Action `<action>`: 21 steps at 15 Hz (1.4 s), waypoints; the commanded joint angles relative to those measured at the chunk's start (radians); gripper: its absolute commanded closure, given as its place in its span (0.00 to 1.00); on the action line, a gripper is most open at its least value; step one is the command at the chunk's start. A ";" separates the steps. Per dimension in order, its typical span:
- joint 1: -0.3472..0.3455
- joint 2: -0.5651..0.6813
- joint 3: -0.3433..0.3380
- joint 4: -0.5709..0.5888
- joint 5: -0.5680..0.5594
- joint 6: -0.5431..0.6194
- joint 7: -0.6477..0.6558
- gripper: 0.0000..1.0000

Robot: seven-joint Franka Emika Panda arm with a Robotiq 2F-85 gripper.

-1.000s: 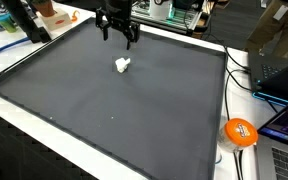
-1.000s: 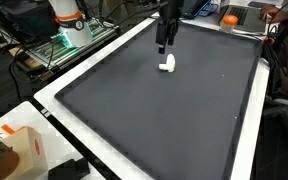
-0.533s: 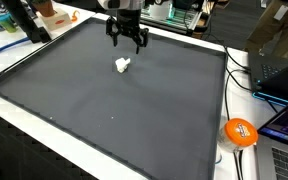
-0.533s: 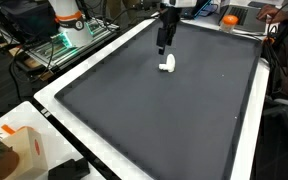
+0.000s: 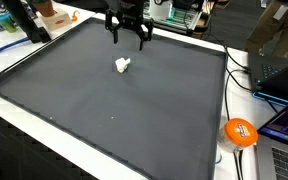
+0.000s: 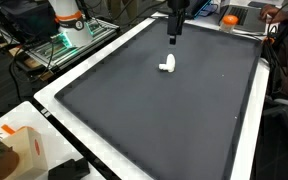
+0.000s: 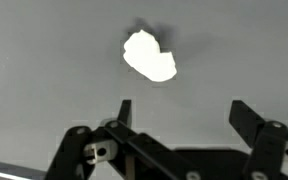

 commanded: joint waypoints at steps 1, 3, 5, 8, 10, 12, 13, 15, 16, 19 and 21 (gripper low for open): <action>0.052 0.015 -0.050 0.060 0.000 0.007 0.032 0.00; 0.102 0.051 -0.112 0.107 0.000 0.016 0.058 0.00; 0.142 0.084 -0.163 0.131 0.000 0.015 0.064 0.00; 0.206 0.146 -0.269 0.147 0.024 0.019 0.041 0.00; 0.222 0.182 -0.291 0.157 0.007 0.024 0.042 0.00; 0.232 0.203 -0.280 0.127 0.002 0.021 0.008 0.00; 0.230 0.202 -0.262 0.108 0.002 0.020 -0.024 0.00; 0.235 0.210 -0.250 0.084 0.002 0.018 -0.065 0.00; 0.240 0.209 -0.251 0.087 0.002 0.019 -0.072 0.00; 0.259 0.167 -0.239 0.052 0.002 0.003 -0.128 0.00; 0.279 0.101 -0.213 -0.018 0.003 -0.035 -0.193 0.00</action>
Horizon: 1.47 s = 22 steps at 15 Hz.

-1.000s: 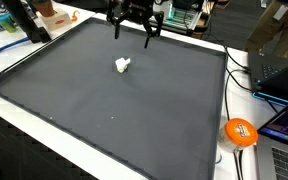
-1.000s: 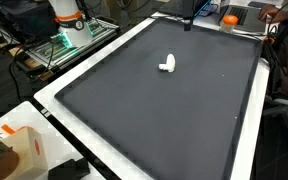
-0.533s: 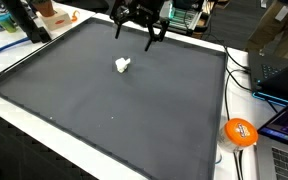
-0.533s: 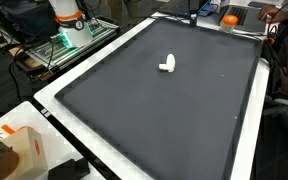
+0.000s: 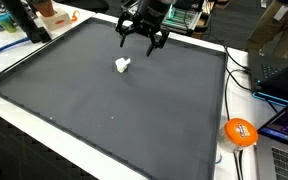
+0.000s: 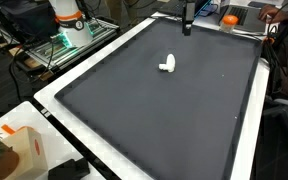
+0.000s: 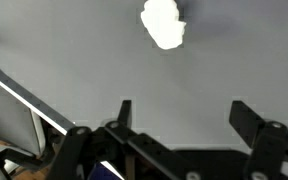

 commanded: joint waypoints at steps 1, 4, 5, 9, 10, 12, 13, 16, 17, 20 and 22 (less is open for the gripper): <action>0.050 -0.132 0.039 -0.155 0.000 -0.054 -0.128 0.00; 0.067 -0.229 0.071 -0.287 0.000 -0.065 -0.239 0.00; 0.073 -0.256 0.070 -0.334 0.000 -0.066 -0.251 0.00; 0.083 -0.388 0.058 -0.523 0.000 -0.136 -0.277 0.00; 0.072 -0.436 0.068 -0.566 0.000 -0.176 -0.265 0.00; 0.064 -0.513 0.071 -0.643 0.001 -0.265 -0.238 0.00; 0.065 -0.540 0.061 -0.673 0.001 -0.292 -0.218 0.00; 0.077 -0.612 0.025 -0.756 -0.003 -0.337 -0.135 0.00; 0.085 -0.641 0.013 -0.784 -0.002 -0.357 -0.108 0.00; 0.101 -0.741 -0.002 -0.856 -0.002 -0.441 -0.035 0.00; 0.119 -0.821 -0.006 -0.907 -0.002 -0.530 -0.005 0.00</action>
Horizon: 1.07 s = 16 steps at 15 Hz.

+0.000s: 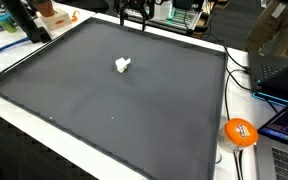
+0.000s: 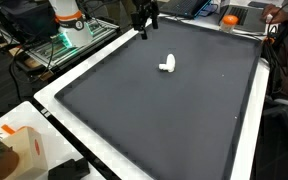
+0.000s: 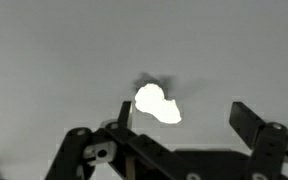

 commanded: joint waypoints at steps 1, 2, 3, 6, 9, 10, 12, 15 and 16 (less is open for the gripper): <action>0.077 -0.179 -0.049 -0.135 0.015 -0.169 0.044 0.00; 0.091 -0.216 -0.055 -0.157 0.012 -0.228 0.053 0.00; 0.118 -0.222 -0.076 -0.163 -0.023 -0.279 0.059 0.00; 0.090 -0.170 -0.055 -0.128 0.001 -0.243 0.046 0.00; 0.096 -0.185 -0.059 -0.137 0.001 -0.248 0.046 0.00; 0.096 -0.186 -0.059 -0.137 0.001 -0.249 0.046 0.00; 0.098 -0.186 -0.060 -0.137 0.001 -0.249 0.046 0.00; 0.098 -0.227 -0.060 -0.153 0.003 -0.290 0.032 0.00; 0.099 -0.249 -0.060 -0.161 0.000 -0.315 0.023 0.00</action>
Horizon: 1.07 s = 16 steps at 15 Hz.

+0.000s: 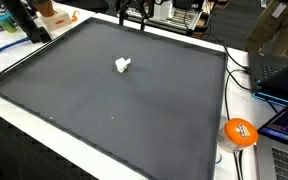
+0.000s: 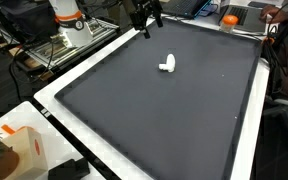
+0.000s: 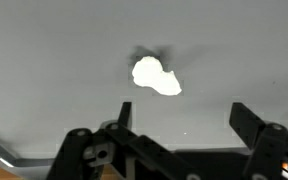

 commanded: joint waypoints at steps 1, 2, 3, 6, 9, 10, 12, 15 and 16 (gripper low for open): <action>-0.001 -0.086 0.003 -0.038 -0.005 -0.085 -0.036 0.00; -0.003 -0.110 0.006 -0.049 -0.010 -0.105 -0.048 0.00; -0.004 -0.131 0.008 -0.058 -0.015 -0.120 -0.057 0.00; -0.003 -0.204 -0.003 -0.096 -0.011 -0.153 -0.159 0.00; -0.013 -0.292 -0.020 -0.150 -0.011 -0.153 -0.318 0.00; -0.023 -0.325 -0.026 -0.170 -0.011 -0.149 -0.370 0.00; -0.072 -0.370 0.001 -0.196 -0.061 -0.139 -0.390 0.00; -0.404 -0.374 0.232 -0.268 0.172 -0.101 -0.679 0.00; -0.478 -0.365 0.285 -0.283 0.230 -0.083 -0.751 0.00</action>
